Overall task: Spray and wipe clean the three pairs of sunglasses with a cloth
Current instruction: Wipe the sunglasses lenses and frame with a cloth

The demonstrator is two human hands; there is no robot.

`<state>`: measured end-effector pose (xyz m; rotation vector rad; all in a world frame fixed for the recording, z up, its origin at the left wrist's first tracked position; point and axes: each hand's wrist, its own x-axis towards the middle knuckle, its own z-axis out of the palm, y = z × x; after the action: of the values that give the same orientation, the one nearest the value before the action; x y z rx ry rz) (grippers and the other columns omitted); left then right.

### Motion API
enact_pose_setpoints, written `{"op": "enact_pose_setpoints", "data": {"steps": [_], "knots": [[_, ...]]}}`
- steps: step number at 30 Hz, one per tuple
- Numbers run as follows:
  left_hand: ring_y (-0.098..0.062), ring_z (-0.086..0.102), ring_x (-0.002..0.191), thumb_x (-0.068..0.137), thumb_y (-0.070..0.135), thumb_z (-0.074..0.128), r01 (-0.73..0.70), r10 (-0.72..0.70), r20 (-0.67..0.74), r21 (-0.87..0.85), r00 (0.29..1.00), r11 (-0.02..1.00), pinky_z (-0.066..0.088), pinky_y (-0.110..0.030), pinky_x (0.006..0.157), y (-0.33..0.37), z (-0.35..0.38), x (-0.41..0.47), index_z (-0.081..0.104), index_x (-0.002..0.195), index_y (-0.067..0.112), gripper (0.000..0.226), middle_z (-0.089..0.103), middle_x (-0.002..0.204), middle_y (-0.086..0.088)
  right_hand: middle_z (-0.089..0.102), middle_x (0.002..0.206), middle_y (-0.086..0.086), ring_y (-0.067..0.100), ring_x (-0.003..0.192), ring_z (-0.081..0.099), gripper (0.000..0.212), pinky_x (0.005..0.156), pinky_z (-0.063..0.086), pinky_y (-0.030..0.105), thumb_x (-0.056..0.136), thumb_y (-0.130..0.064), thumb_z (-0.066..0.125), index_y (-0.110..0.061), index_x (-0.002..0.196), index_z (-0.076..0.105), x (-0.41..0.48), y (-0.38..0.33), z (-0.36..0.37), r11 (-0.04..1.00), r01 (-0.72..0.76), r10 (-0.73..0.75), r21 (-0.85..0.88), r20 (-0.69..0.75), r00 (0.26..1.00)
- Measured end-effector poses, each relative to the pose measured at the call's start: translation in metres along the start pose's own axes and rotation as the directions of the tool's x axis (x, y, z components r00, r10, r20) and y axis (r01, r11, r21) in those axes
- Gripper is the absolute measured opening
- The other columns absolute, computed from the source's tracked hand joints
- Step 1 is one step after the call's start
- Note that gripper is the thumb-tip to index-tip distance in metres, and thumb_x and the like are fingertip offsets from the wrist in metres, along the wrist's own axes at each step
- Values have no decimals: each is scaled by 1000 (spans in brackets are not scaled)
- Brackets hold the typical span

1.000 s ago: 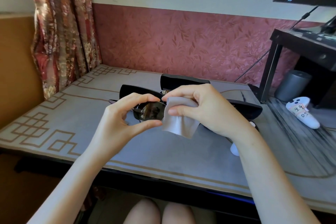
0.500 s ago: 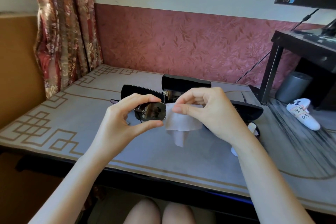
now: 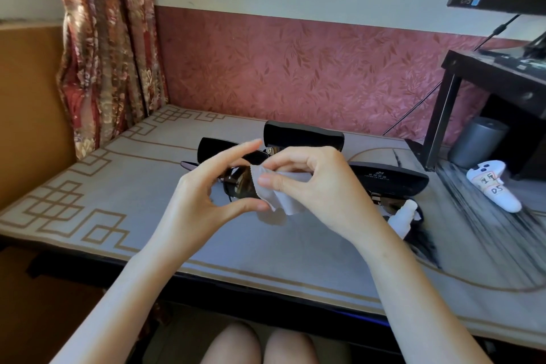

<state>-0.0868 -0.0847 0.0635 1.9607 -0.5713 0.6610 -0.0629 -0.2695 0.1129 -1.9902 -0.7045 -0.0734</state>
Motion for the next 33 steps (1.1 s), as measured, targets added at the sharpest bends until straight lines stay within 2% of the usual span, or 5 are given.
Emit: {"op": "enact_pose_setpoints", "data": {"steps": [5,9,15,20,33], "knots": [[-18,62,101,70,46,74,-3,4,-25,47,1000,999,48,-42,88,1,-2,2,65,116,32,48,66,104,8,72,95,-14,-4,94,63,21,85,46,13,78,-32,78,-25,98,74,-7,4,-10,999,-12,11,-39,-26,1000],[-13,61,101,70,44,74,2,0,-51,50,999,999,47,-34,89,1,-5,2,63,114,32,47,65,105,11,65,105,-29,-15,104,53,42,86,33,-1,71,-31,83,-34,109,66,-23,18,-26,993,-18,17,-120,-13,1000],[-13,59,103,70,46,73,4,-2,-36,75,999,997,46,-33,91,1,-4,4,63,112,32,45,60,105,11,65,106,-14,5,107,58,40,94,42,14,79,-19,79,-26,115,65,-27,37,-22,976,117,-138,-184,-103,985],[-10,56,115,69,45,73,11,-8,-39,83,999,996,46,-28,98,2,-10,6,66,108,26,45,57,118,10,61,108,-14,-1,104,56,44,90,37,9,82,-20,75,-19,124,61,-24,41,-17,935,247,-286,-254,-127,950],[-2,61,105,61,48,76,110,-109,-22,42,994,993,45,-18,93,11,-16,4,61,104,33,48,65,107,19,59,108,-15,-4,100,55,53,94,45,17,76,-8,80,-16,125,63,-21,51,-21,938,257,-291,-231,-128,948]]}}
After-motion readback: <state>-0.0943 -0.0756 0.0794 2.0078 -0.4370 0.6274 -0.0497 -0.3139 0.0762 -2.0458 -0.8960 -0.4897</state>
